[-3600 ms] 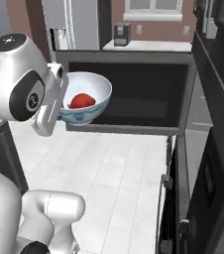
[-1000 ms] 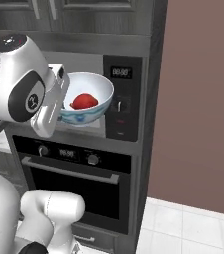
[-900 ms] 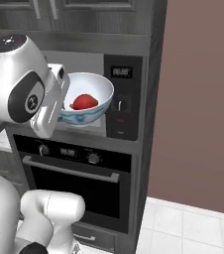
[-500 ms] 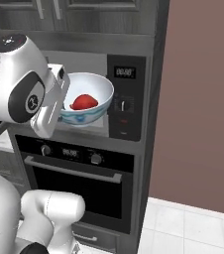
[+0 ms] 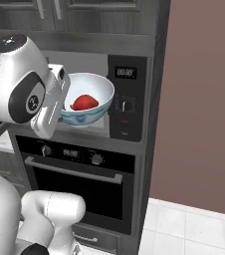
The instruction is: Pick the onion from the sink and place it in the bowl. Then pick the bowl and place it in the microwave. Then close the microwave door and press the start button.
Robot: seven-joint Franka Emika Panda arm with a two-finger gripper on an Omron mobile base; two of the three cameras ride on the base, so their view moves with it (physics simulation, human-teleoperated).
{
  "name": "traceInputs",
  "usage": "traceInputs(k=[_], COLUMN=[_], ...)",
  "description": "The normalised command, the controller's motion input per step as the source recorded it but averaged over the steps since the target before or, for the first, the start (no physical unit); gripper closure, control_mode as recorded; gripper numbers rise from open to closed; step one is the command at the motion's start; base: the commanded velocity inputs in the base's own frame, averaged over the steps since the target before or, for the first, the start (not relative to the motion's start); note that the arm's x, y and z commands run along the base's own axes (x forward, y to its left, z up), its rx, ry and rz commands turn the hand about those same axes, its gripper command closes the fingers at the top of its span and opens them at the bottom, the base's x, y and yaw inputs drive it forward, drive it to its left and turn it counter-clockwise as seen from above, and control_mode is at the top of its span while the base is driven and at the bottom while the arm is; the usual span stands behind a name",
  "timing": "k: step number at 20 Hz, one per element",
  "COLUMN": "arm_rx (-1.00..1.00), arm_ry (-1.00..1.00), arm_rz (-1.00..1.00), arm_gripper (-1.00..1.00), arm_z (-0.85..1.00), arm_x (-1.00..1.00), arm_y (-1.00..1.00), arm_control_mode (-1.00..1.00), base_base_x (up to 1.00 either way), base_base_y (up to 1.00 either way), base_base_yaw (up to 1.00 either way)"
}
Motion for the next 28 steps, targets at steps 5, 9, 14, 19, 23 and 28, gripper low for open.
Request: traceInputs(k=[5,9,14,19,23,28], arm_rx=[0.01,0.00,0.00,0.00,-0.03,-0.06], arm_ry=[0.01,0.01,0.01,0.01,0.08,0.11], arm_rz=[0.03,0.05,0.11,0.14,0.06,0.00], arm_gripper=[1.00,1.00,1.00,1.00,1.00,1.00], arm_z=[-0.18,-0.47,-0.55,-0.06,0.00,-0.04], arm_x=[-0.17,0.19,0.84,1.00,1.00,1.00], arm_y=[0.33,0.82,0.61,0.04,0.21,0.08], arm_control_mode=[-1.00,-1.00,-1.00,-1.00,-1.00,-1.00], base_base_x=[0.00,0.00,0.00,0.00,0.00,0.00], base_base_y=[0.00,0.00,0.00,0.00,0.00,0.00], base_base_yaw=[0.00,0.00,0.00,0.00,0.00,0.00])
